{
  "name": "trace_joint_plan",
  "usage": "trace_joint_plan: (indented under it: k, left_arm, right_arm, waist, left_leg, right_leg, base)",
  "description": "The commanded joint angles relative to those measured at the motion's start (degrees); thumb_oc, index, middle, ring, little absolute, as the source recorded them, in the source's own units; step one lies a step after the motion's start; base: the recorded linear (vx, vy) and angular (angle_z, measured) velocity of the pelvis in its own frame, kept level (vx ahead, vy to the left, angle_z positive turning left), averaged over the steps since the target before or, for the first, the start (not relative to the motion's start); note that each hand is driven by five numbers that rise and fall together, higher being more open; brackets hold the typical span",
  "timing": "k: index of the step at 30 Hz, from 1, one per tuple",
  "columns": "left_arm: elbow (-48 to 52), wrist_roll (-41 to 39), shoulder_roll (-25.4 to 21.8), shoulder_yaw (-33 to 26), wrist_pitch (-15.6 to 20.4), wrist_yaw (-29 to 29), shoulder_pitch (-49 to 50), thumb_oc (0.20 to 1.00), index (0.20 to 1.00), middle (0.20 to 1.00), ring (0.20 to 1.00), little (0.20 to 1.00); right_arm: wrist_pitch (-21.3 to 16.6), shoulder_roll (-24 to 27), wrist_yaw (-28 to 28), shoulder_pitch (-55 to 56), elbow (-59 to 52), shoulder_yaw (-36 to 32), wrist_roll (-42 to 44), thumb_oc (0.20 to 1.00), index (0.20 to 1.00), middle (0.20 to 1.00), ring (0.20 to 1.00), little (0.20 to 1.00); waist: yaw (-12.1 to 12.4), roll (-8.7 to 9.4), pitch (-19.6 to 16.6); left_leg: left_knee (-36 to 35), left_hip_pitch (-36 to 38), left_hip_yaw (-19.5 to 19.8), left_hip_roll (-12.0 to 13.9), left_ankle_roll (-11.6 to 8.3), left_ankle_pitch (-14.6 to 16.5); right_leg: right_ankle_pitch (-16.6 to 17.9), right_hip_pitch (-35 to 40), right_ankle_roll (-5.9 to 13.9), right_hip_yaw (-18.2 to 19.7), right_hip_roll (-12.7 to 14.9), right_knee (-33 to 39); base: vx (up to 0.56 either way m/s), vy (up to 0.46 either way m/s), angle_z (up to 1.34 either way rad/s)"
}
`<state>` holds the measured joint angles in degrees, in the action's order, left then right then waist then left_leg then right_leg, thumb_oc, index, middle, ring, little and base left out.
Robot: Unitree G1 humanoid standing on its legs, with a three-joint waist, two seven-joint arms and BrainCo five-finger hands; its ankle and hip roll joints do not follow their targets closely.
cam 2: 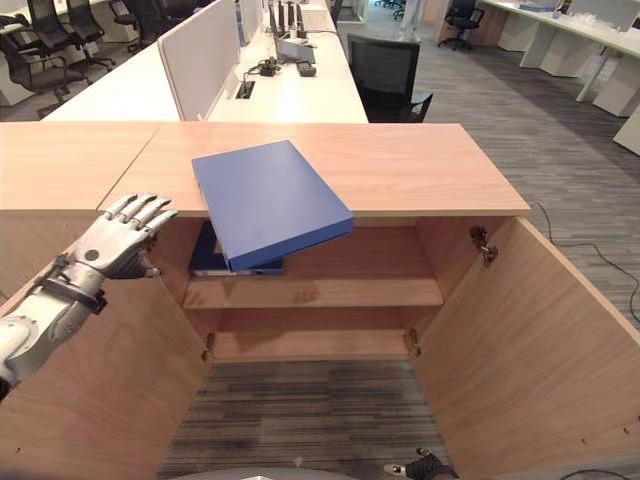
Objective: Put the empty folder in the office cabinet
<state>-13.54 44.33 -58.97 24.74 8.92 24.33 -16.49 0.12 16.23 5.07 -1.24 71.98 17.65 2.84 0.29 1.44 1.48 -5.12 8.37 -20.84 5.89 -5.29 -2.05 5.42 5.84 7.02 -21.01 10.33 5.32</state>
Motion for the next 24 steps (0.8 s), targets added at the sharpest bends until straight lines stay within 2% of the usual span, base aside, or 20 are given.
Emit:
trace_joint_plan:
  k: [1,9,12,24]
  left_arm:
    - [-2.90,0.85,0.55,-0.11,-1.63,1.05,-8.32,1.000,1.000,1.000,1.000,1.000]
    - [-6.62,0.78,4.84,2.40,-3.03,1.14,-10.96,1.000,1.000,1.000,1.000,1.000]
    - [-8.89,0.13,7.00,1.77,-4.69,2.13,-12.16,1.000,1.000,1.000,1.000,1.000]
    - [-9.15,-0.52,9.26,2.07,-5.53,2.27,-13.72,1.000,1.000,1.000,1.000,1.000]
  right_arm:
    - [-1.14,0.03,1.41,-4.27,2.06,2.09,-0.91,1.000,1.000,1.000,1.000,1.000]
    - [-0.98,0.08,1.87,-4.43,1.91,2.19,-0.88,1.000,1.000,1.000,1.000,1.000]
    - [-0.81,0.06,2.10,-4.37,1.77,2.38,-1.19,1.000,1.000,1.000,1.000,1.000]
    - [-0.43,-0.02,2.14,-4.03,2.16,2.44,-1.32,1.000,1.000,1.000,1.000,1.000]
  waist:
    - [-0.22,0.89,0.47]
    - [-0.78,1.18,0.34]
    - [-1.31,1.51,0.20]
    - [-2.17,2.09,-0.23]
  left_leg:
    - [0.12,-0.12,4.23,-0.04,1.72,6.37]
    - [0.12,0.51,3.35,0.03,1.91,6.68]
    - [0.12,0.94,2.80,0.07,2.02,6.89]
    - [0.12,2.21,1.64,0.30,2.15,7.41]
  right_leg:
    - [-2.15,-0.02,3.16,-0.46,0.62,-0.65]
    - [-2.01,-0.39,3.21,0.79,0.37,-0.58]
    - [-1.97,-0.46,3.22,1.56,0.19,-0.52]
    - [-1.94,-0.35,3.18,2.86,-0.21,-0.52]
  base:
    - [0.02,0.007,-0.08]
    - [0.01,0.008,-0.08]
    - [0.00,0.012,-0.08]
    - [0.00,0.003,-0.08]
